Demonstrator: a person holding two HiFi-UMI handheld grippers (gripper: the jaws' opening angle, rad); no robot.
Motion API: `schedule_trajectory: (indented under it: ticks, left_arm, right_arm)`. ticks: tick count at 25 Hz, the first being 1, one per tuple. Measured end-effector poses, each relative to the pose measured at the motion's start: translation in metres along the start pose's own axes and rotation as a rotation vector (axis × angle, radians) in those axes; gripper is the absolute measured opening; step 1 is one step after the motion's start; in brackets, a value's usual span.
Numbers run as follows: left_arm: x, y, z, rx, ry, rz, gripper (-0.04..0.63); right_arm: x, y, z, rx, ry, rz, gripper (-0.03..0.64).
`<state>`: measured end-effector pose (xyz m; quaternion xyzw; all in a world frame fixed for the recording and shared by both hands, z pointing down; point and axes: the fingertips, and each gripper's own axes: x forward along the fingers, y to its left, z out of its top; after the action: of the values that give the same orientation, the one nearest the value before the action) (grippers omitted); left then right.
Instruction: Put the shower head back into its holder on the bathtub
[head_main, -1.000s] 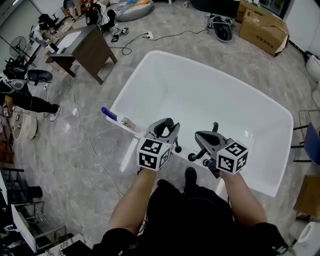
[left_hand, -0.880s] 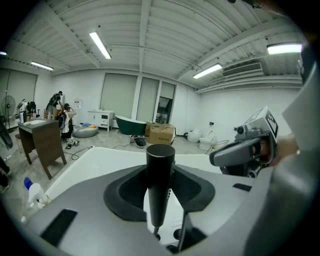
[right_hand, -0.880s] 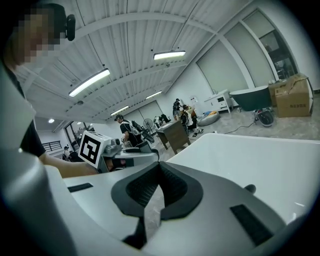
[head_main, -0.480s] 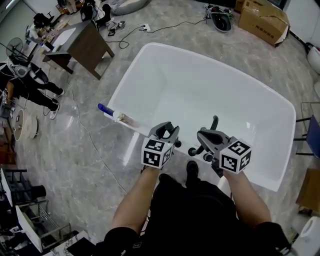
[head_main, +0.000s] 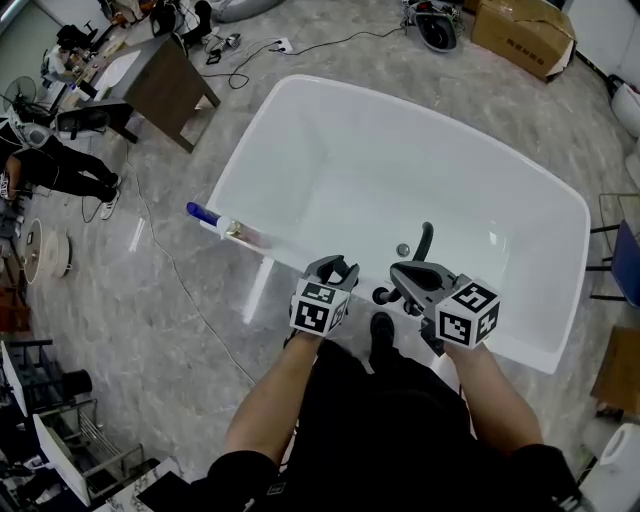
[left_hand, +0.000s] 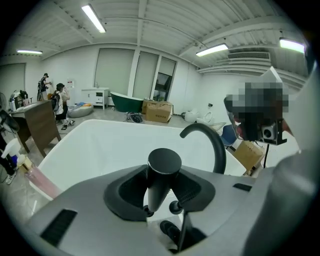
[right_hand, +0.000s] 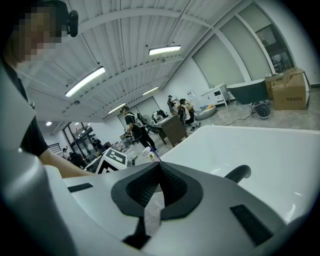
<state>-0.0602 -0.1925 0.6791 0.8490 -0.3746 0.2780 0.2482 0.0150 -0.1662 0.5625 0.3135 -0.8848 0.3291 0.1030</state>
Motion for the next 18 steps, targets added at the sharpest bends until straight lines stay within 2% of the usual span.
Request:
schedule_trajectory:
  ticks: [18]
  left_arm:
    - [0.043,0.008,-0.052,-0.006,0.114,0.014,0.152]
  right_arm:
    - [-0.019,-0.017,-0.020,-0.007,0.082,-0.050,0.017]
